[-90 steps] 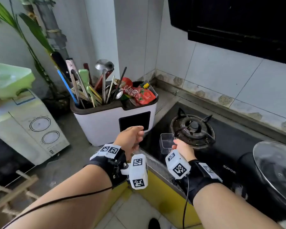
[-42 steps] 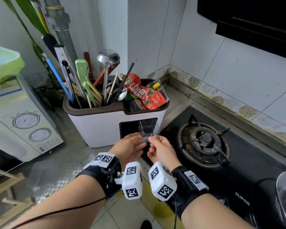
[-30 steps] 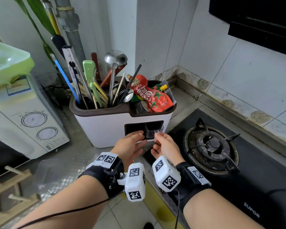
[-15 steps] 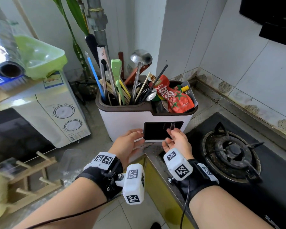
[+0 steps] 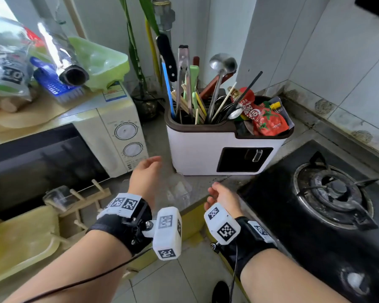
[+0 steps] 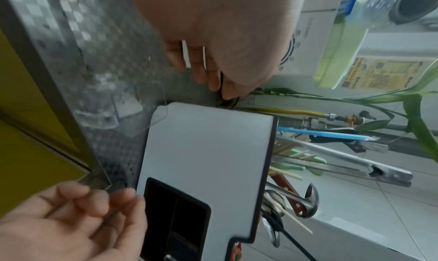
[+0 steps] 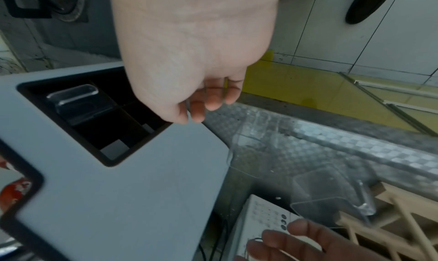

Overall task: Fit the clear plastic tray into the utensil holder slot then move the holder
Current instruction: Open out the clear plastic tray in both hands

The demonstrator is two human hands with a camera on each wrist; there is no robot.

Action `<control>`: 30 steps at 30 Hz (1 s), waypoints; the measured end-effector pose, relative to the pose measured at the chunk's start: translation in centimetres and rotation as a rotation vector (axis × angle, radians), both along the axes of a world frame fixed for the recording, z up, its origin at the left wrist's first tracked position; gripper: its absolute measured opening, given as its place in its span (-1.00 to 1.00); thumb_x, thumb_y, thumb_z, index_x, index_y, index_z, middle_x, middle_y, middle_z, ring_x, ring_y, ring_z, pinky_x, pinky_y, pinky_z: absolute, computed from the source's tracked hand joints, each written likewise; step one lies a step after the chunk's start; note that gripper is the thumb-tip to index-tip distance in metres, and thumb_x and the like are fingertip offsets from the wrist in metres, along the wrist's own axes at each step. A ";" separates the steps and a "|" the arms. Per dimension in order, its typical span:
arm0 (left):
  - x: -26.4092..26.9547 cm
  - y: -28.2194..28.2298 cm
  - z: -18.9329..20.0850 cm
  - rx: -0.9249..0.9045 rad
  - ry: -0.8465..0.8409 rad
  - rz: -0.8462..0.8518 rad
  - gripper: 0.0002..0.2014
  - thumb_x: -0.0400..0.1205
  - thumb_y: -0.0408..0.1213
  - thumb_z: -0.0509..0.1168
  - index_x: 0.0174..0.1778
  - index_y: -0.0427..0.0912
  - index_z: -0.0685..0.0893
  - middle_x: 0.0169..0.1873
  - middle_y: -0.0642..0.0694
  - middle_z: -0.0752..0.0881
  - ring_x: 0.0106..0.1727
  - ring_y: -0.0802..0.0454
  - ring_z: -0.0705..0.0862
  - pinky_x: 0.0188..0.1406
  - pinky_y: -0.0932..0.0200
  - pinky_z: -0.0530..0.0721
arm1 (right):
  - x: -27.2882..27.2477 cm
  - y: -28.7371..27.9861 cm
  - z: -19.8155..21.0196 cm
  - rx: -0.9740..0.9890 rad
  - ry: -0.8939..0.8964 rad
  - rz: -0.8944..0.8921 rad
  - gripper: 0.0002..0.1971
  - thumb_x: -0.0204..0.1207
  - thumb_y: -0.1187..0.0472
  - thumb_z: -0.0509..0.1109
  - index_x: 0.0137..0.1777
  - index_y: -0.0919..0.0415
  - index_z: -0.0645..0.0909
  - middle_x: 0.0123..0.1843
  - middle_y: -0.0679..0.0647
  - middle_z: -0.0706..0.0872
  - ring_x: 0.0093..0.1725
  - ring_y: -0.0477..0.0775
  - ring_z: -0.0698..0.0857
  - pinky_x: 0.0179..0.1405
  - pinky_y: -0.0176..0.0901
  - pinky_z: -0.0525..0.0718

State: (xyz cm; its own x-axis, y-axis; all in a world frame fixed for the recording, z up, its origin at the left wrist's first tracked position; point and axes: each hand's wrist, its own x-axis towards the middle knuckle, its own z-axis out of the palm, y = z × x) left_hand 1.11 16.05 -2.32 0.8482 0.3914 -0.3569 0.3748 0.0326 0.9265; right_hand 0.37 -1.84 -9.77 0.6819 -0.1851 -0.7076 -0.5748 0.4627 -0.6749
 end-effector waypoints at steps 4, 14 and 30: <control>-0.7 3.1 -1.2 0.103 0.044 0.053 -0.60 0.54 -0.16 0.22 0.33 0.05 0.59 0.15 -0.02 0.66 -0.06 0.19 0.62 -0.18 0.28 0.54 | -1.2 2.1 -0.5 -0.087 0.033 0.130 -0.83 0.50 0.27 0.39 0.08 0.16 0.63 -0.28 0.05 0.70 -0.41 0.01 0.57 -0.29 -0.04 0.56; -1.1 6.6 -4.3 0.357 0.293 -0.121 -0.05 0.23 0.01 0.32 0.62 0.00 0.21 0.45 -0.24 0.44 0.32 -0.22 0.59 0.30 -0.16 0.60 | -1.1 5.1 0.2 -0.288 0.069 0.374 -0.82 0.52 0.29 0.39 0.06 0.25 0.47 -0.38 0.09 0.55 -0.51 0.01 0.50 -0.83 -0.49 0.34; 0.6 6.4 -7.2 0.666 0.615 -0.342 0.00 0.55 -0.22 0.36 0.68 -0.29 -0.24 0.53 -0.38 0.25 0.43 -0.22 0.47 0.28 0.07 0.52 | -1.3 7.1 0.3 -0.267 0.057 0.329 -0.85 0.62 0.24 0.32 0.16 0.17 0.53 -0.32 0.06 0.57 -0.47 -0.04 0.52 -0.74 -0.43 0.48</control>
